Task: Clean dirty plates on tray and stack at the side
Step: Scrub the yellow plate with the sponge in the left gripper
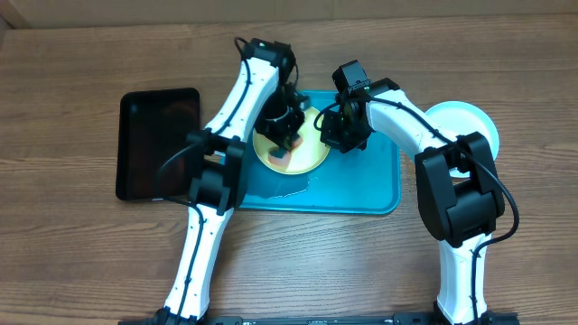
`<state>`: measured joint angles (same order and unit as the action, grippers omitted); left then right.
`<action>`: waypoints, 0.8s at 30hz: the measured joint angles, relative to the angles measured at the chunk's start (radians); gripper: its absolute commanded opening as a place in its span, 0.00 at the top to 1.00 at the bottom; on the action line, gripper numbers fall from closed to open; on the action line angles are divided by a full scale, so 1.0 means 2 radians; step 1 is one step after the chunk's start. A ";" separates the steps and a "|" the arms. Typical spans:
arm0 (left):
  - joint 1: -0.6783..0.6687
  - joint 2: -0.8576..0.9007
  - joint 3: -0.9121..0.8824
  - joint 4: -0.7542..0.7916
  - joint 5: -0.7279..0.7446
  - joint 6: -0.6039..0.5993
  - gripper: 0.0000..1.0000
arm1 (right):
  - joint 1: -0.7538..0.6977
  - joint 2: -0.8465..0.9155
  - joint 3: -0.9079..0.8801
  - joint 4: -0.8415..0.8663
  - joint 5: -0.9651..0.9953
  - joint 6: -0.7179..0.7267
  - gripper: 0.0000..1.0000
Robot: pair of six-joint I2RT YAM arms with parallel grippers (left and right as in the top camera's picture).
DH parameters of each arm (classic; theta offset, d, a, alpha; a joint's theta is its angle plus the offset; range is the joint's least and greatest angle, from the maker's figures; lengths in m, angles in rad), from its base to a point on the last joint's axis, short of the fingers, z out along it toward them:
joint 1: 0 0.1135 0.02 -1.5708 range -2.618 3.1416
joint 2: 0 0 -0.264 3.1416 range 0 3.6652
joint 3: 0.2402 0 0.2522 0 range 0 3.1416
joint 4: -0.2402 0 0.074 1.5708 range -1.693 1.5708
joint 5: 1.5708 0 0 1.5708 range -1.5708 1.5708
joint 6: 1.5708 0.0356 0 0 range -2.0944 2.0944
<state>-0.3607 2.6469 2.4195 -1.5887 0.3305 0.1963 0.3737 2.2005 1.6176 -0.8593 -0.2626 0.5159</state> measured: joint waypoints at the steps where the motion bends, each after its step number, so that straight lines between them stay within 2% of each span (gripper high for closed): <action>1: -0.003 0.000 0.000 0.006 0.003 0.004 0.96 | 0.000 0.000 0.000 0.000 0.000 0.000 0.96; 4: -0.009 0.000 0.000 0.034 -0.005 -0.019 0.96 | -0.001 0.000 0.000 0.004 0.005 0.000 0.96; 7: -0.012 -0.003 0.000 0.061 -0.043 -0.098 0.96 | -0.004 0.001 0.000 0.011 0.007 0.002 0.96; 10: -0.025 -0.008 0.002 0.076 -0.114 -0.196 0.96 | -0.003 0.002 0.000 0.015 0.007 0.003 0.96; 15: -0.036 -0.009 0.003 0.087 -0.217 -0.309 0.96 | -0.003 0.002 0.000 0.014 0.007 0.004 0.96; 21: -0.032 -0.009 0.003 0.086 -0.310 -0.383 0.96 | -0.003 0.002 0.002 0.013 0.008 0.003 0.96; 24: -0.028 -0.005 0.003 0.080 -0.334 -0.404 0.96 | -0.003 0.002 0.002 0.013 0.007 0.003 0.96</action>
<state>-0.4171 2.6362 2.4260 -1.4292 -0.3382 -0.6121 0.3668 2.2040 1.6218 -0.8341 -0.2481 0.5224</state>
